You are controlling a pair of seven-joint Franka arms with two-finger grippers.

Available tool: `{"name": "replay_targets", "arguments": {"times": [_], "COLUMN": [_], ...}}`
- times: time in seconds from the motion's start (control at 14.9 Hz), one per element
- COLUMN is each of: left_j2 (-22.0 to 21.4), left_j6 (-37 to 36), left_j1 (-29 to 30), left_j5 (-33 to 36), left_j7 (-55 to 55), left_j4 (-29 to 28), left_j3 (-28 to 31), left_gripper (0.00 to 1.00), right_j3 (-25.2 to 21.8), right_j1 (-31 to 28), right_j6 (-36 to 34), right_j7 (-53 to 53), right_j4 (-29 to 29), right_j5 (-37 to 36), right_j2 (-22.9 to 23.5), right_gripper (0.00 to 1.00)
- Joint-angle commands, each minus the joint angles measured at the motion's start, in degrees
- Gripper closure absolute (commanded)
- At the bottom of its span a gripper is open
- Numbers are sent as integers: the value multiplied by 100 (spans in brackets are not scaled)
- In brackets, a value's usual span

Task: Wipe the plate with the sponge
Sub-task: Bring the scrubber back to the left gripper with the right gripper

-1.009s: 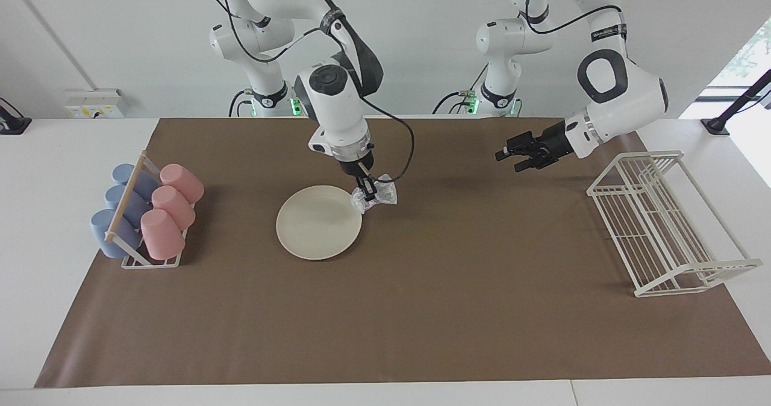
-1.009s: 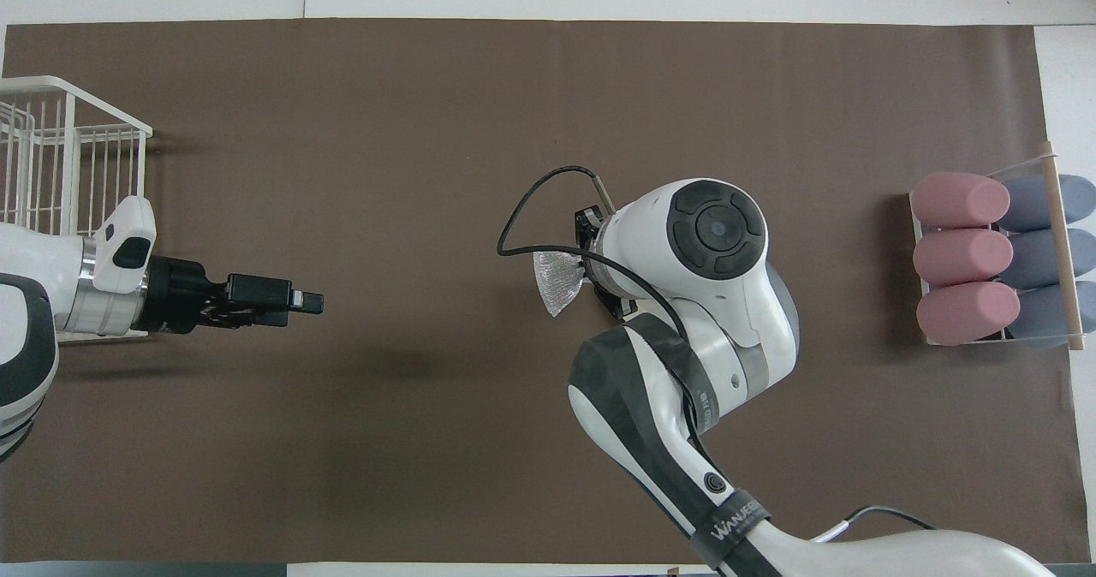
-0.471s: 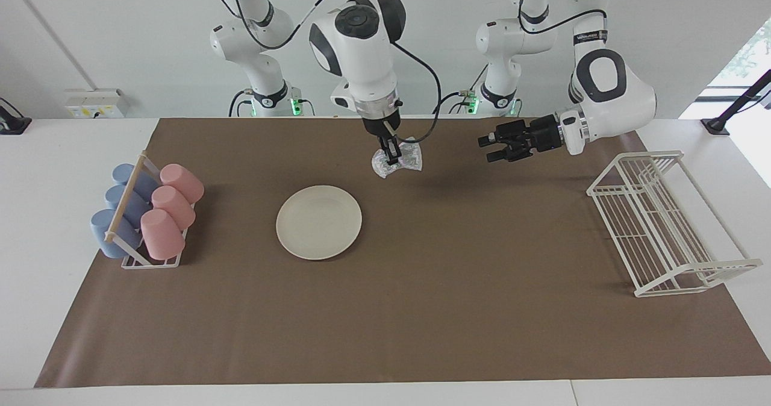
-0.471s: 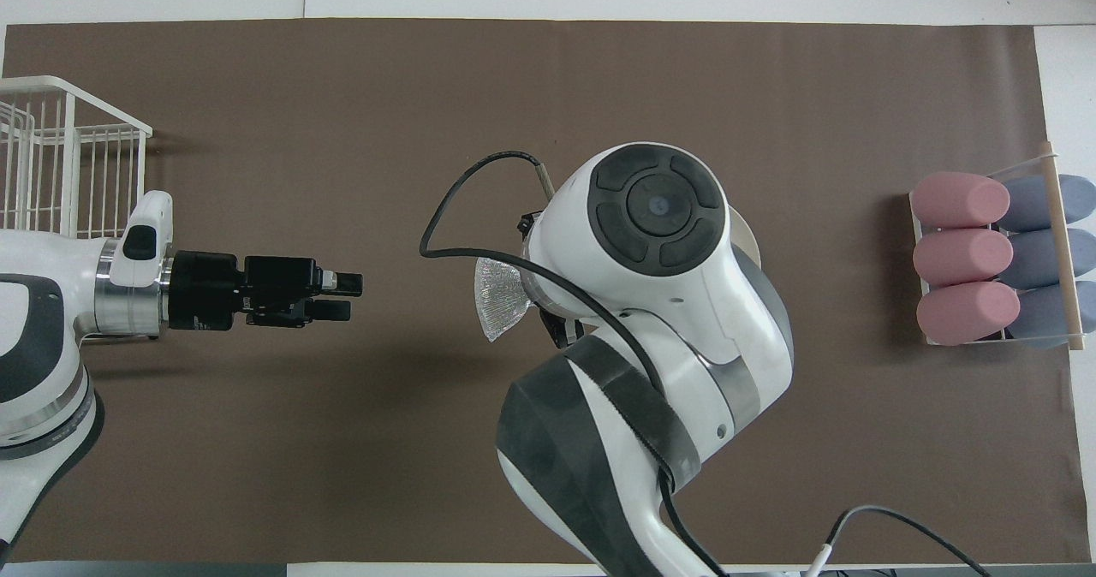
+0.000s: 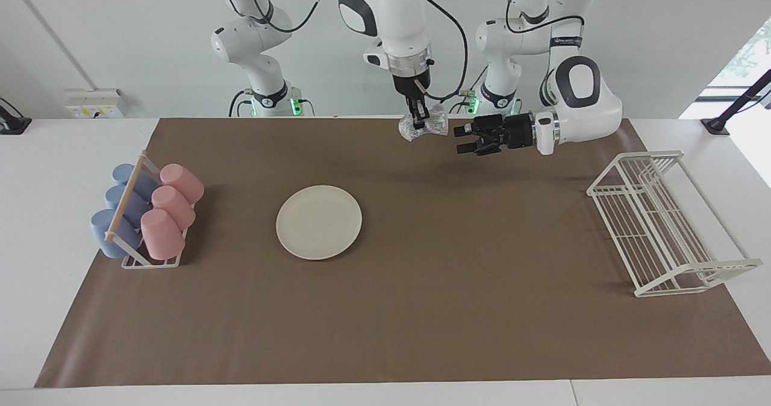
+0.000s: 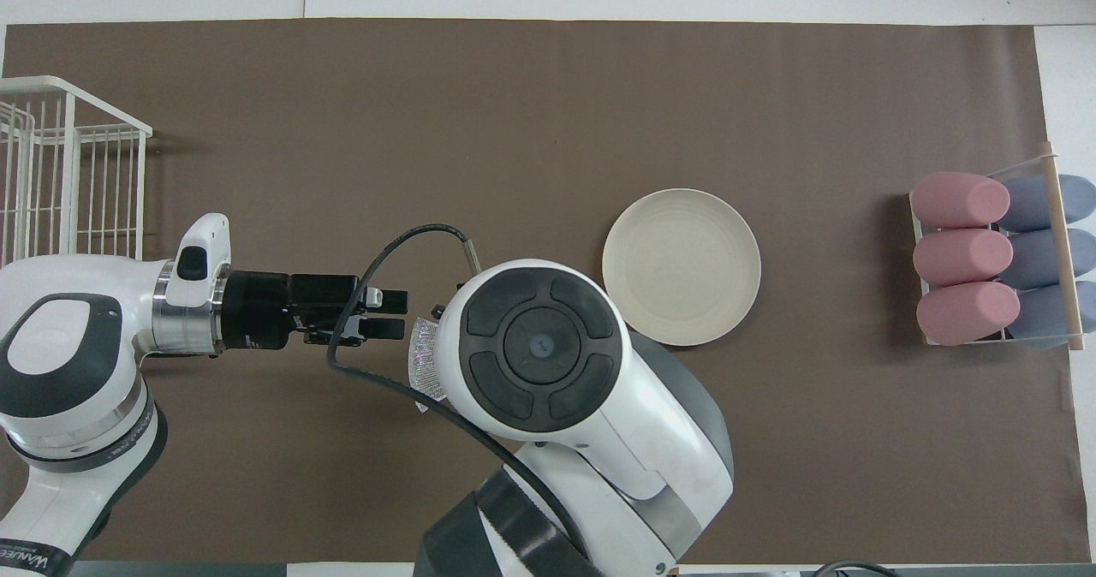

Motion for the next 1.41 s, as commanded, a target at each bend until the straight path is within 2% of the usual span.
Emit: {"name": "replay_targets", "arguments": {"times": [0.0, 0.13, 0.67, 0.94, 1.01, 1.08, 1.14, 1.35], "left_j2": [-201, -218, -350, -350, -350, -350, -350, -350], "left_j6": [-320, -655, -499, -357, -357, -375, -401, -419], "left_j1": [-93, -41, -285, -401, -401, -392, -383, -357], "left_j5": [-131, -122, -113, -113, -113, -113, -105, -78], "left_j7": [-54, -459, -363, -363, -354, -354, -389, -425], "left_j4": [-147, -129, -182, -191, -191, -191, -191, -191], "left_j3": [82, 118, 91, 91, 91, 100, 100, 109], "left_gripper": [0, 0, 0, 8, 23, 52, 99, 100], "right_j3": [-2, -2, -2, -2, -2, -2, -2, -2], "right_j1": [-19, -10, -10, -10, -10, -10, -10, -10], "right_j6": [-70, 35, 44, 35, 35, 35, 35, 35], "right_j7": [128, 146, 154, 155, 155, 155, 146, 155], "right_j4": [-81, -81, -81, -81, -81, -81, -81, -81], "right_j5": [37, 72, 81, 81, 81, 81, 81, 81], "right_j2": [-82, -65, -65, -65, -65, -65, -65, -65], "right_gripper": [100, 100, 100, 100, 100, 100, 100, 100]}}
